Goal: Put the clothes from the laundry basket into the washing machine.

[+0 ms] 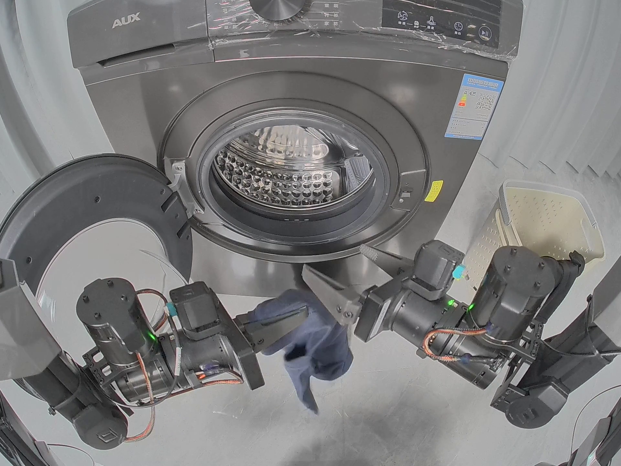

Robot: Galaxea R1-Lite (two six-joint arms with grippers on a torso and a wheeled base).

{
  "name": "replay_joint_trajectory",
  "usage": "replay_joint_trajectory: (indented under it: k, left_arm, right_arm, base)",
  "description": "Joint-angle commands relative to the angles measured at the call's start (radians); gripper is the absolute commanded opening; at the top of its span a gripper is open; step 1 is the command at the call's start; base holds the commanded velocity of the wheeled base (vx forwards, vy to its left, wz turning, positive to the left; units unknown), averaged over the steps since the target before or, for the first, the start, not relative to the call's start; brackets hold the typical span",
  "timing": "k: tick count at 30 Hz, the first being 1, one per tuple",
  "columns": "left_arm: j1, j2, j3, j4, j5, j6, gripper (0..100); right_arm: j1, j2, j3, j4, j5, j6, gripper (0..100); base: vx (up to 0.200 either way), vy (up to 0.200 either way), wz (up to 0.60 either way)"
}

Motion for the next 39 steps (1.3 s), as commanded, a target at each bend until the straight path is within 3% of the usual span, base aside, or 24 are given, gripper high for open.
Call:
replay_joint_trajectory:
  k: [1, 6, 10, 30, 39]
  left_arm:
    - [0.019, -0.052, -0.057, -0.004, 0.004, -0.013, 0]
    - [0.049, -0.028, -0.126, -0.004, 0.047, -0.022, 0]
    - [0.056, -0.034, -0.158, -0.004, 0.082, -0.048, 0]
    - [0.059, -0.097, -0.162, -0.004, 0.071, -0.051, 0]
    - [0.054, -0.1, -0.157, -0.005, 0.062, -0.048, 0]
  right_arm:
    - [-0.027, -0.013, 0.063, 0.017, -0.003, -0.003, 100]
    - [-0.061, -0.035, 0.092, 0.051, -0.003, -0.008, 100]
    - [-0.079, -0.035, 0.12, 0.076, -0.002, -0.012, 100]
    - [-0.111, -0.001, 0.132, 0.079, -0.002, -0.029, 100]
    - [-0.14, 0.06, 0.066, 0.066, 0.0, -0.039, 100]
  base:
    - [0.0, 0.0, 0.0]
    - [0.0, 0.0, 0.0]
    - [0.0, 0.0, 0.0]
    - [0.0, 0.0, 0.0]
    - [0.0, 0.0, 0.0]
